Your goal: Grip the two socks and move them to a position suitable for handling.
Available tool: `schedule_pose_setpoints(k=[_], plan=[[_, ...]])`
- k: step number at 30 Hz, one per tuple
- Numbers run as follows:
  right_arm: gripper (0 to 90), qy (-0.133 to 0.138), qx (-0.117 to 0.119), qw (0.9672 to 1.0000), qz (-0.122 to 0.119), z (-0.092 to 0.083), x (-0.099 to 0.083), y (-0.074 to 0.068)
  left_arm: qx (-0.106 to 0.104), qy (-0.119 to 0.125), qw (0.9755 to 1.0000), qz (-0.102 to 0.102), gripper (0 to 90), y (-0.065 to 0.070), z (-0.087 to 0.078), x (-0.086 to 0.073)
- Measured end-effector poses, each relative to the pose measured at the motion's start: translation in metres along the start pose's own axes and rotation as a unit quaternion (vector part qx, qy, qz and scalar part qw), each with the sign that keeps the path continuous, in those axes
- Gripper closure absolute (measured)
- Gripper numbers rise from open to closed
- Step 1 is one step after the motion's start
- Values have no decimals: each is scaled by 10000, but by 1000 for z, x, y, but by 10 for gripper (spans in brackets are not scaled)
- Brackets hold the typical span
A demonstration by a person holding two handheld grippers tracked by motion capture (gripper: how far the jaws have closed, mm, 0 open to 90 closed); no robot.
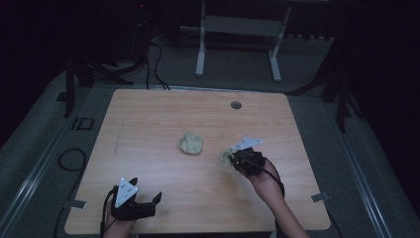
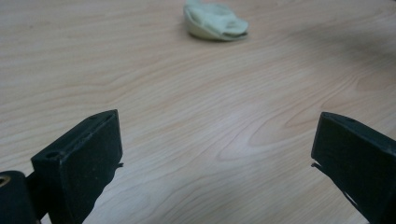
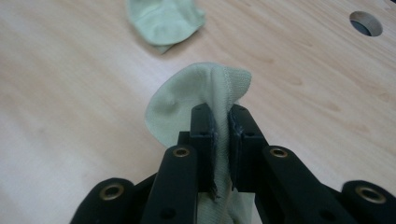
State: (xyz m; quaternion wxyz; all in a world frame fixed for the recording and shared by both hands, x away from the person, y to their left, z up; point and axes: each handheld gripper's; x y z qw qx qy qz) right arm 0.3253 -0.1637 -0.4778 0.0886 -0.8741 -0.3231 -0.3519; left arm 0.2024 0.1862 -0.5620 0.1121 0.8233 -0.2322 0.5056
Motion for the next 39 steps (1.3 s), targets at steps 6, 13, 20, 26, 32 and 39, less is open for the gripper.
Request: schedule_pose_setpoints(k=[6, 13, 20, 26, 32, 39], plan=[[817, 38, 185, 9998, -40, -9, -31, -25, -378, 3, 9992, 85, 20, 17, 6, 4], [815, 153, 531, 9985, 1, -5, -49, -59, -1052, -167, 9918, 699, 20, 46, 11, 6], [813, -29, 457, 9988, -195, 24, -48, -82, -1304, -309, 9873, 852, 65, 59, 22, 9], [779, -124, 465, 9987, -139, 42, -59, -93, -1475, -347, 9837, 973, 147, 62, 28, 12], [497, -15, 881, 9961, -74, 16, -45, -85, -1680, -440, 9805, 922, 153, 62, 39, 20], [581, 135, 1285, 9911, -319, 6, -32, -58, -1845, -674, 9734, 1177, 302, 64, 61, 31]])
Point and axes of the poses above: each handheld gripper's, and its own axes: z roughly forward along the jaws, x roughly out of its top, y roughly to its right, and after that the axes turned 7 degrees about z, right-handed
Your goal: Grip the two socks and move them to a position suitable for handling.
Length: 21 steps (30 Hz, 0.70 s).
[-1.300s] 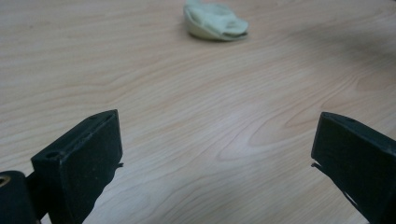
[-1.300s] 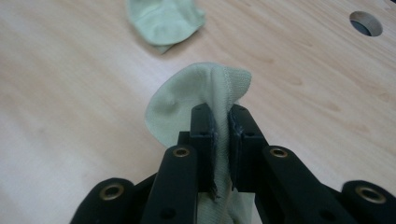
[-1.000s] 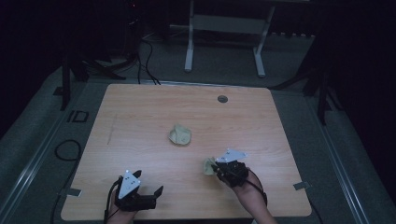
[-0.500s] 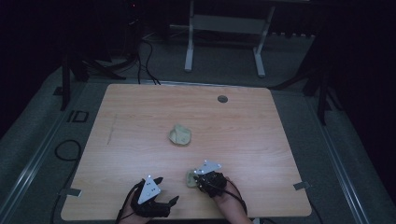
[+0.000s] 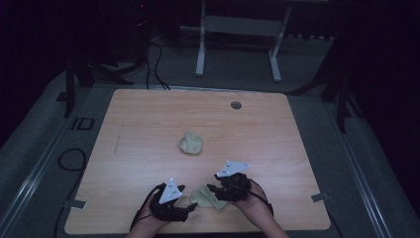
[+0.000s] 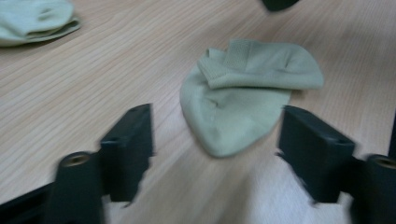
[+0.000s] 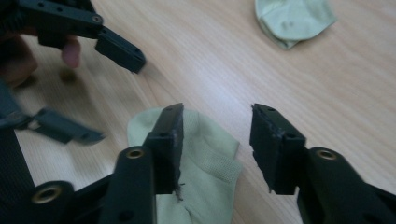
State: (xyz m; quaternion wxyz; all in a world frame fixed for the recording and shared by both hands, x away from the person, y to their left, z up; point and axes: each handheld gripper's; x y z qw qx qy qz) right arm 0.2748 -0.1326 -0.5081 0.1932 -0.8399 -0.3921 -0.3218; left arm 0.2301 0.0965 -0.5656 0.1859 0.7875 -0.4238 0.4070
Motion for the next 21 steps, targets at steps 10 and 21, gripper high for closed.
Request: schedule_pose_setpoints(k=[10, 21], plan=[[648, -672, 40, 9958, -621, 41, -17, 1, 96, -556, 9984, 13, 638, -6, 27, 14], [848, -683, 55, 9956, -642, 37, -17, -4, 122, -572, 9983, 75, 868, -2, 30, 20]])
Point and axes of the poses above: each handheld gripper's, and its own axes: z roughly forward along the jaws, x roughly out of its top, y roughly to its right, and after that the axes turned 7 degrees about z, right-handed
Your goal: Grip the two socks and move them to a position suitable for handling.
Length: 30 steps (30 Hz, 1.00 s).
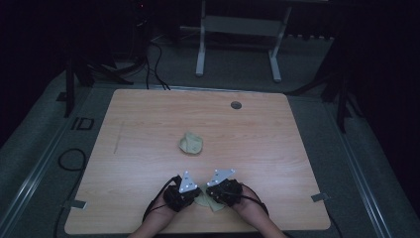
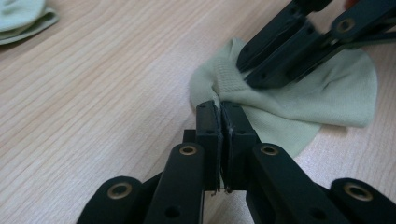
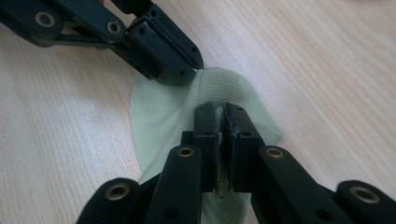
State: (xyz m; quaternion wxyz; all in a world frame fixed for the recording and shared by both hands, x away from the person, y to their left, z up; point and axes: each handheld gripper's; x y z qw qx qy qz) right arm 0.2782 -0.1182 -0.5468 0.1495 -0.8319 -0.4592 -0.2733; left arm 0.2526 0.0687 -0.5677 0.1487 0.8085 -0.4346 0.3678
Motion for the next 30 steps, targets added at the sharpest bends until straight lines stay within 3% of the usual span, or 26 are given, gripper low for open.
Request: schedule_pose_setpoints(k=[2, 8, 10, 16, 22, 30], plan=[[848, 71, -3, 10000, 52, -3, 0, 0, 45, 72, 10000, -46, 869, 0, -3, 0], [848, 452, -117, 9984, 304, -43, 3, 5, 217, 256, 9994, 43, 871, 0, -21, 6], [848, 528, -96, 9978, 381, -52, 3, 7, 164, 264, 9995, 31, 871, 0, -28, 7], [847, 638, -381, 9947, 709, -76, -9, 19, 213, 247, 9994, 64, 870, 2, -47, 4], [846, 497, -375, 9932, 984, -77, -25, 27, 149, 146, 9998, -50, 870, -2, -47, -4], [845, 201, -336, 9904, 1323, -53, -49, 38, 118, -104, 9999, -66, 869, -1, -29, -10]])
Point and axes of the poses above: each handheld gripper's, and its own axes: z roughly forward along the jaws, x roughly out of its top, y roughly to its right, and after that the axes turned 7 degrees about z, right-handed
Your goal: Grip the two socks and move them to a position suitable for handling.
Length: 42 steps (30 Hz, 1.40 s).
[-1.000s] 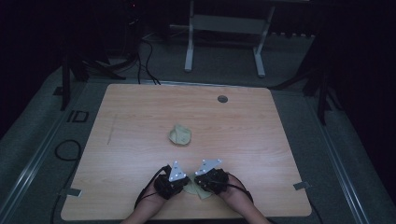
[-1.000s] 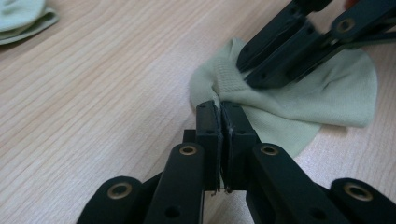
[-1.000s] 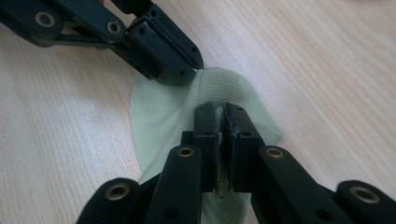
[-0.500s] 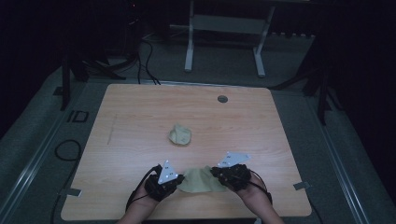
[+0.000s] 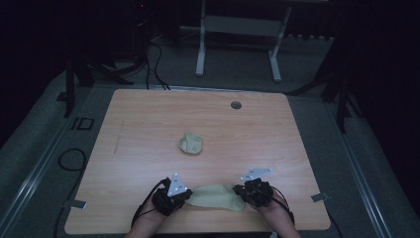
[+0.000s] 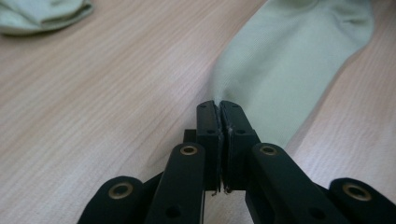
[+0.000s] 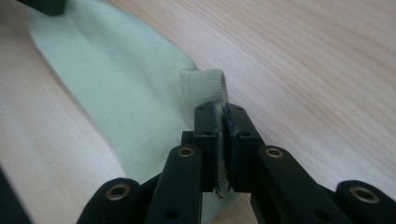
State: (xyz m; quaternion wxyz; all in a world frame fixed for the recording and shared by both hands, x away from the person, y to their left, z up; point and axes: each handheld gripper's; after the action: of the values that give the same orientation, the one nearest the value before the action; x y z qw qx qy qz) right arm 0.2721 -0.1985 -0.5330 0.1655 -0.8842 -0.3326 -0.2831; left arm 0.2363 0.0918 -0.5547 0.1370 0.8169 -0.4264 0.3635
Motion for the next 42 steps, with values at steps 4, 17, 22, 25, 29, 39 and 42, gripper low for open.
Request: schedule_pose_setpoints(k=[4, 17, 22, 25, 29, 39, 42], plan=[[842, -58, 5, 9999, 151, 6, -6, 9, -139, -95, 9998, -44, 868, 1, 7, -3], [676, 281, 246, 9992, 146, -17, 3, 10, -178, 596, 9980, 48, 701, 7, -6, 7], [780, 74, 110, 9995, -294, -9, -4, -9, -261, 318, 9989, 234, 868, 15, 8, 13], [729, -112, 108, 9995, -288, 3, -9, -10, -407, 100, 9990, 162, 867, 13, 20, 10], [588, -234, 40, 9991, -348, 12, -15, -8, -472, 81, 9987, 150, 768, 9, 25, 7], [530, -132, 71, 9981, -594, 10, -22, -14, -346, 138, 9988, 304, 637, 14, 17, -4], [520, -142, 164, 9976, -663, 8, -27, -15, -327, 128, 9990, 273, 640, 16, 11, -9]])
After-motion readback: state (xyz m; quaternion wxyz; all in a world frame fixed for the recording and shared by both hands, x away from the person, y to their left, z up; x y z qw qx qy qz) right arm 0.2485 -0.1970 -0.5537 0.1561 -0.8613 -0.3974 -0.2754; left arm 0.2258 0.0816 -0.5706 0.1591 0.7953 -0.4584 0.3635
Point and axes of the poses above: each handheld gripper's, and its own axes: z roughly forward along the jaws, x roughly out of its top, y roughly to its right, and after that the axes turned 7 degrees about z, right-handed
